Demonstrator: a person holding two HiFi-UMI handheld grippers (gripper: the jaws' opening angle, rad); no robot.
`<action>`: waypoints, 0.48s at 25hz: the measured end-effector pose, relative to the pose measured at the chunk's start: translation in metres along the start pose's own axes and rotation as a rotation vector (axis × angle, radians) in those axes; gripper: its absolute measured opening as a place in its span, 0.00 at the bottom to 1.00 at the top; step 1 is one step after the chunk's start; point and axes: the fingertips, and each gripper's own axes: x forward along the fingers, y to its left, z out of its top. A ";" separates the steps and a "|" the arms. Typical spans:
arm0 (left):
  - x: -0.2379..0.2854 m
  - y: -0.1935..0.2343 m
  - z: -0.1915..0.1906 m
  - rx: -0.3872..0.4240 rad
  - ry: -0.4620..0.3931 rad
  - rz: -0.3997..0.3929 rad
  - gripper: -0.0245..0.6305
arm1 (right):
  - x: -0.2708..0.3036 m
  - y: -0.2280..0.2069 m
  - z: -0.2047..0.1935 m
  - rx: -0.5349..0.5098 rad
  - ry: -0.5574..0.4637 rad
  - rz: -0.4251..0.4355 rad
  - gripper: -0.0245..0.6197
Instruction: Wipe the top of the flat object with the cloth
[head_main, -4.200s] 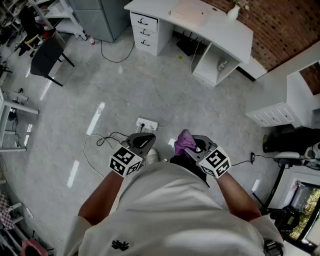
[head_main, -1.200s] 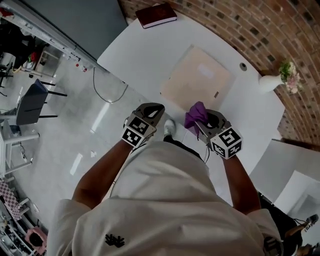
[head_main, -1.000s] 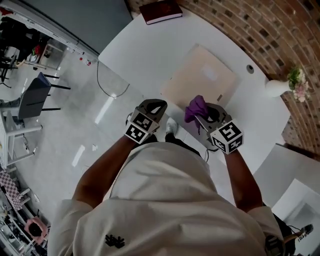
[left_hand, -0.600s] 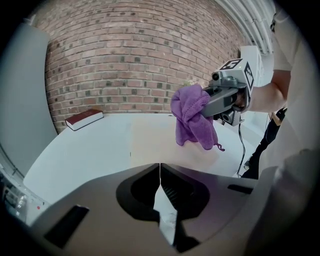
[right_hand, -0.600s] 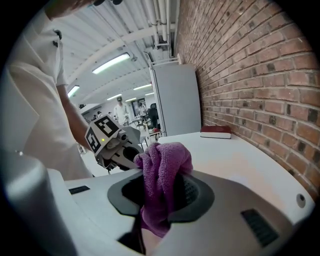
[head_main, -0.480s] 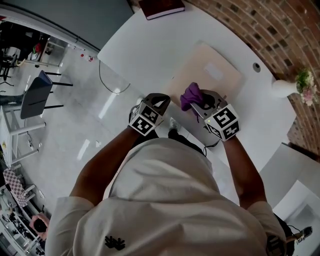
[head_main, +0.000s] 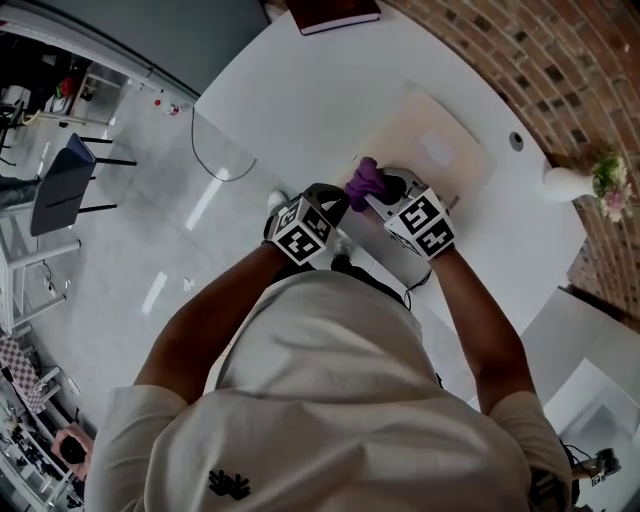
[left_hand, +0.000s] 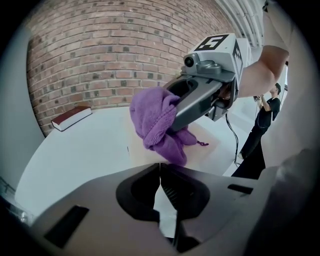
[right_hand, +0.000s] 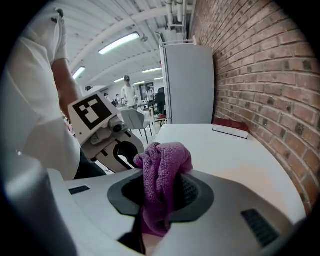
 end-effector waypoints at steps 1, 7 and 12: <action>0.001 0.000 -0.001 0.002 0.002 -0.003 0.08 | 0.007 0.002 0.000 -0.013 0.014 0.011 0.22; 0.002 0.003 -0.003 0.001 0.009 -0.026 0.07 | 0.035 0.006 -0.004 -0.056 0.079 0.060 0.22; 0.002 0.005 -0.004 -0.036 0.010 -0.065 0.07 | 0.045 -0.005 -0.007 -0.074 0.100 0.069 0.22</action>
